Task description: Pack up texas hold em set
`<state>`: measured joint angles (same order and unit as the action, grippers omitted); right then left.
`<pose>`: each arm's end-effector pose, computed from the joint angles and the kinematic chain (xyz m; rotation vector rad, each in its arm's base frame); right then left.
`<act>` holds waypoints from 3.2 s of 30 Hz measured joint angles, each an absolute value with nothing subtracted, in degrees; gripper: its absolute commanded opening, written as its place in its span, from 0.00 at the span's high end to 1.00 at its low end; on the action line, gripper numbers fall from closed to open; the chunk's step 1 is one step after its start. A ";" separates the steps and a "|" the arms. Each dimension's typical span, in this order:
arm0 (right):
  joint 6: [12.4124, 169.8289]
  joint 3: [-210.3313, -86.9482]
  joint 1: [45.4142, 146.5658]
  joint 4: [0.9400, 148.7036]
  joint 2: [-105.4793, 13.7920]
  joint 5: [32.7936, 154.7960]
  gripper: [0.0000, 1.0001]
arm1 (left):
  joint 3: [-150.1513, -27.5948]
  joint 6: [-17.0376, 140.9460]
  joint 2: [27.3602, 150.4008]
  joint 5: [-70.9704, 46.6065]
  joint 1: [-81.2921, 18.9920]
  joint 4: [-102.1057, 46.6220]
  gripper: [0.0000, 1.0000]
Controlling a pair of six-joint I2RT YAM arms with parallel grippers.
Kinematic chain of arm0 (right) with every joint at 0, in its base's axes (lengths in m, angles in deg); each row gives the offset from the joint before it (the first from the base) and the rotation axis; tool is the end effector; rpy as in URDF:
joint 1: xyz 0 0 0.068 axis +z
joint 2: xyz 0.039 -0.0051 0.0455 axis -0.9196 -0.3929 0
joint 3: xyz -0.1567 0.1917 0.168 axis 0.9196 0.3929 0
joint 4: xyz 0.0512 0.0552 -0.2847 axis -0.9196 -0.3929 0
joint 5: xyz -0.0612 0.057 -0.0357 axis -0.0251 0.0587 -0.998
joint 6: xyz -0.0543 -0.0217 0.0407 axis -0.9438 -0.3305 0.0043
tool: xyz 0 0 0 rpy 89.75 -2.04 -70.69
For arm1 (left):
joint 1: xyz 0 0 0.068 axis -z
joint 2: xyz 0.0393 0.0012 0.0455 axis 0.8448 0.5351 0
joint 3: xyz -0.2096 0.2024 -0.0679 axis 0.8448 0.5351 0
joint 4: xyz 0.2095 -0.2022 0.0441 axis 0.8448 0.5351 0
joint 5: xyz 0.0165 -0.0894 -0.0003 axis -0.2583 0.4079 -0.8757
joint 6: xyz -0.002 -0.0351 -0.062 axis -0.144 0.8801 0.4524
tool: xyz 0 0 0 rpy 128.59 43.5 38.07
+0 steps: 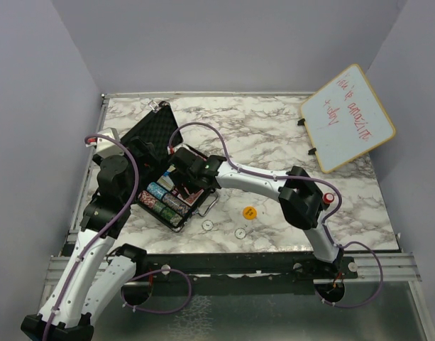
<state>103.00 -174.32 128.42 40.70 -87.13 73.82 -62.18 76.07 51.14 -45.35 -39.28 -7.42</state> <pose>0.2647 0.4623 0.2063 -0.8477 2.3906 0.2936 0.1823 -0.0345 0.3658 -0.4231 1.6866 -0.1844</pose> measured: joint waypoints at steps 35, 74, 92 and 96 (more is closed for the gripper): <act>117.85 -137.56 123.05 38.56 -63.94 62.32 0.14 | -61.32 75.91 51.89 -41.20 -39.32 -8.58 0.05; 117.52 -130.15 118.50 42.16 -62.15 74.82 0.45 | -61.19 75.87 52.06 -40.19 -39.32 -8.86 0.06; 115.57 -130.81 118.74 42.75 -62.82 75.63 0.34 | -61.19 75.87 52.06 -40.13 -39.32 -8.86 0.05; 114.39 -130.41 118.81 42.60 -63.52 76.42 0.44 | -61.19 75.87 52.06 -40.15 -39.32 -8.86 0.06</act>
<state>114.39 -130.41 118.81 42.60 -63.52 76.42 -61.19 75.87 52.06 -40.15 -39.32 -8.86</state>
